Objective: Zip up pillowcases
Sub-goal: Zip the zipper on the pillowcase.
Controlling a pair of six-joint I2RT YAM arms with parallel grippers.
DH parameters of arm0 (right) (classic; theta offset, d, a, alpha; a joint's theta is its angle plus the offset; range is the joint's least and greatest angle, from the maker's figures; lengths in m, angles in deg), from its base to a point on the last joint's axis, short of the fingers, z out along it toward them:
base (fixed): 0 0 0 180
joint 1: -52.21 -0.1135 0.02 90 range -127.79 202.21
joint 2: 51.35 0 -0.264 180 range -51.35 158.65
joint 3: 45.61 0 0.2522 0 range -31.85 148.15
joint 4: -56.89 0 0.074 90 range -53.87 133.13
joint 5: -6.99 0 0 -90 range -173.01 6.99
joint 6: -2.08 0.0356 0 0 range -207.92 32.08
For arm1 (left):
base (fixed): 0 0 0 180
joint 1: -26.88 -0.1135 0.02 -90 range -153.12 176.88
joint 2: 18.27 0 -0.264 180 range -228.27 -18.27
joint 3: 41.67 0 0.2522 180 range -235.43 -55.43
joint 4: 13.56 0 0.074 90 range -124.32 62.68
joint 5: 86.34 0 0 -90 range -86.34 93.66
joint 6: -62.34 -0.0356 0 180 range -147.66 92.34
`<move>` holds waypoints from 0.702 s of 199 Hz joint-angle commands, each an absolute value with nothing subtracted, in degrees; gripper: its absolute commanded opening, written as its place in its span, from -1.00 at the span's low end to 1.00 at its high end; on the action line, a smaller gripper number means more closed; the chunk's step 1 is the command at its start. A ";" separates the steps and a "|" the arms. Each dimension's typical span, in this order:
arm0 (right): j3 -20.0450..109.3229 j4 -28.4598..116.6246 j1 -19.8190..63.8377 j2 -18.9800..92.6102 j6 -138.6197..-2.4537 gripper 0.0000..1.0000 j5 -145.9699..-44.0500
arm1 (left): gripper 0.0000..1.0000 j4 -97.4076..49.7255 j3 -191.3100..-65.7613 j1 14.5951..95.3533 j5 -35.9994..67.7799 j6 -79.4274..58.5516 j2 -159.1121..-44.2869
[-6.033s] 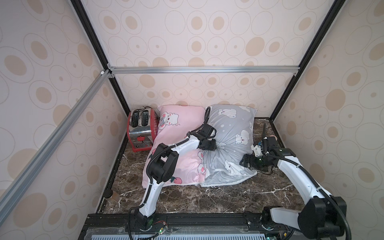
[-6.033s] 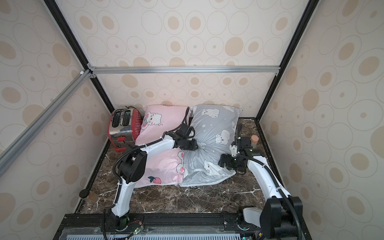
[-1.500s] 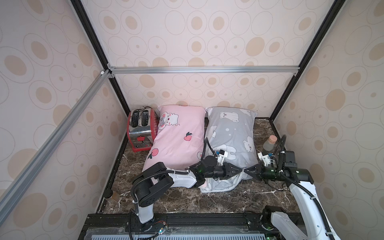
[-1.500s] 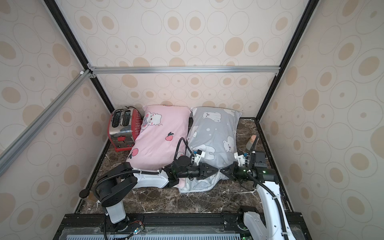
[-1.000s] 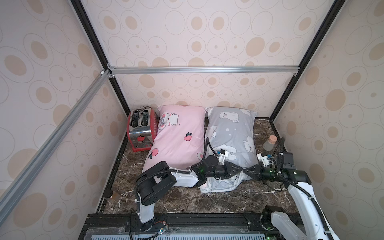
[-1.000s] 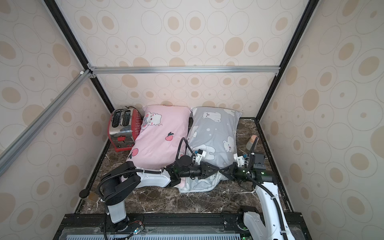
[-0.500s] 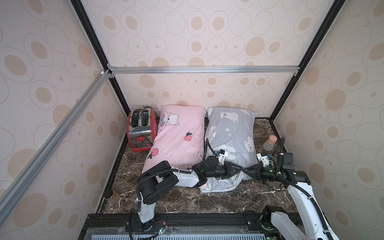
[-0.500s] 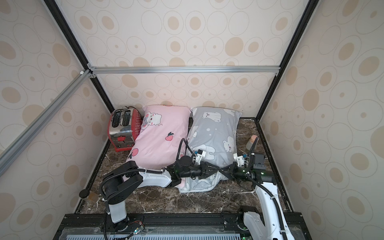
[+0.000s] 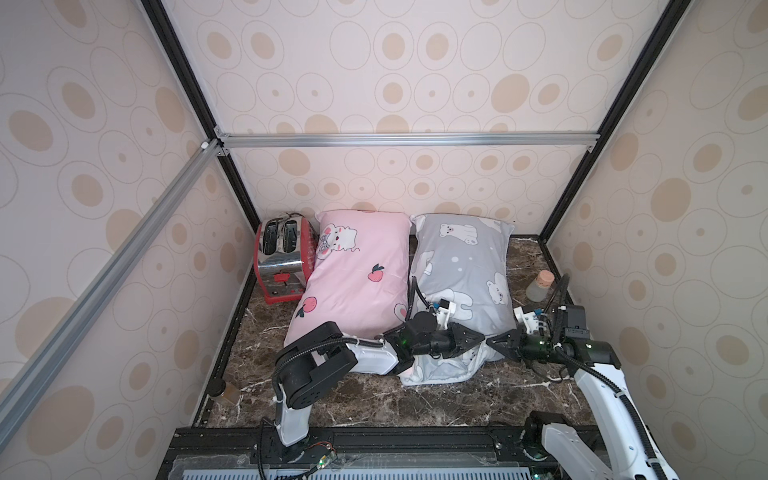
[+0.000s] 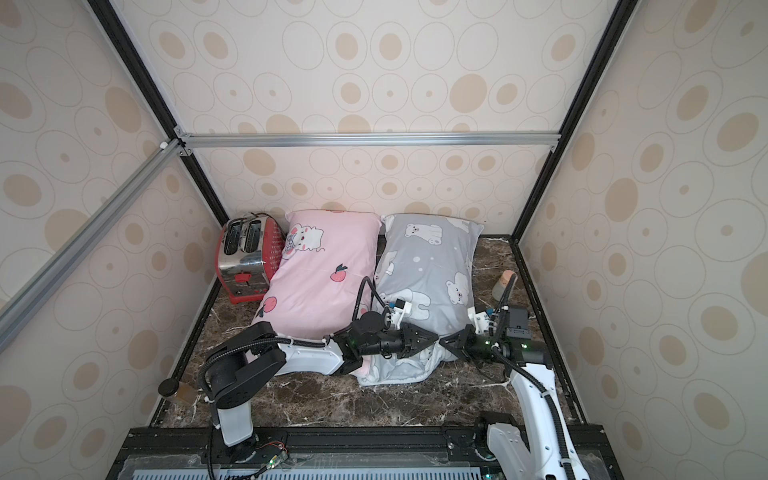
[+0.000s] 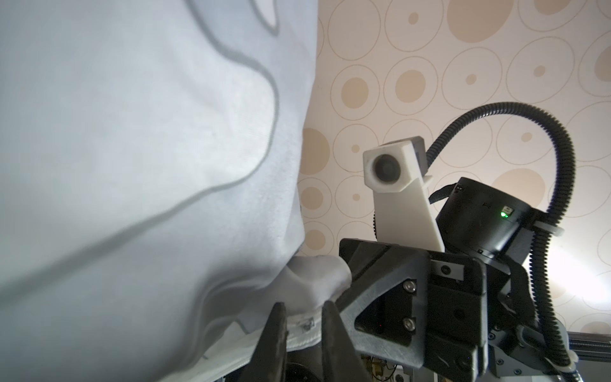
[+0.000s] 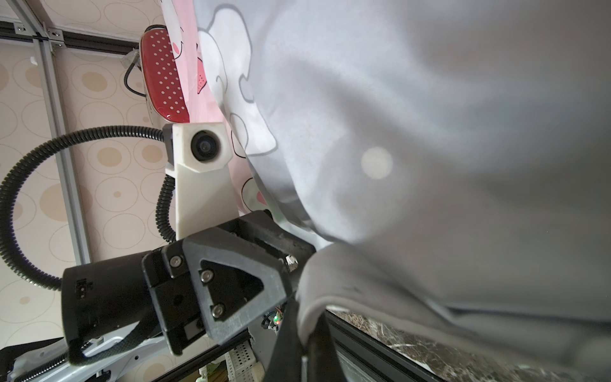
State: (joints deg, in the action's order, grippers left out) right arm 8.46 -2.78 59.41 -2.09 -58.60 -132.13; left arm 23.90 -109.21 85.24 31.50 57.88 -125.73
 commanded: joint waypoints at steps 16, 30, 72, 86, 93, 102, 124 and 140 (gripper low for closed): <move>8.21 -5.26 59.86 -1.57 -60.76 -1.00 -130.31 | -0.61 25.94 -110.80 85.92 31.45 58.61 -125.78; 8.22 -5.38 59.95 -1.61 -61.02 -1.00 -129.75 | -0.62 25.94 -110.85 85.90 31.44 58.68 -125.94; 8.67 -6.54 60.12 -1.85 -62.04 -1.00 -128.45 | -0.64 25.73 -110.80 85.92 31.27 58.80 -126.59; 8.60 -6.27 60.19 -1.94 -61.83 -1.00 -128.75 | -0.64 25.60 -111.05 85.92 31.34 58.86 -126.85; 8.58 -6.05 60.21 -1.89 -61.69 -1.00 -128.84 | -0.65 25.54 -111.15 85.97 31.40 58.90 -127.00; 8.48 -5.55 60.21 -1.88 -61.37 -1.00 -129.27 | -0.64 25.44 -111.37 86.02 31.44 58.79 -127.23; 8.46 -4.86 60.21 -2.03 -60.96 -1.00 -129.70 | -0.62 25.52 -111.51 86.03 31.51 58.84 -127.86; 8.58 -4.86 60.22 -1.99 -60.96 -1.00 -129.69 | -0.60 25.74 -111.68 86.11 31.64 58.99 -128.30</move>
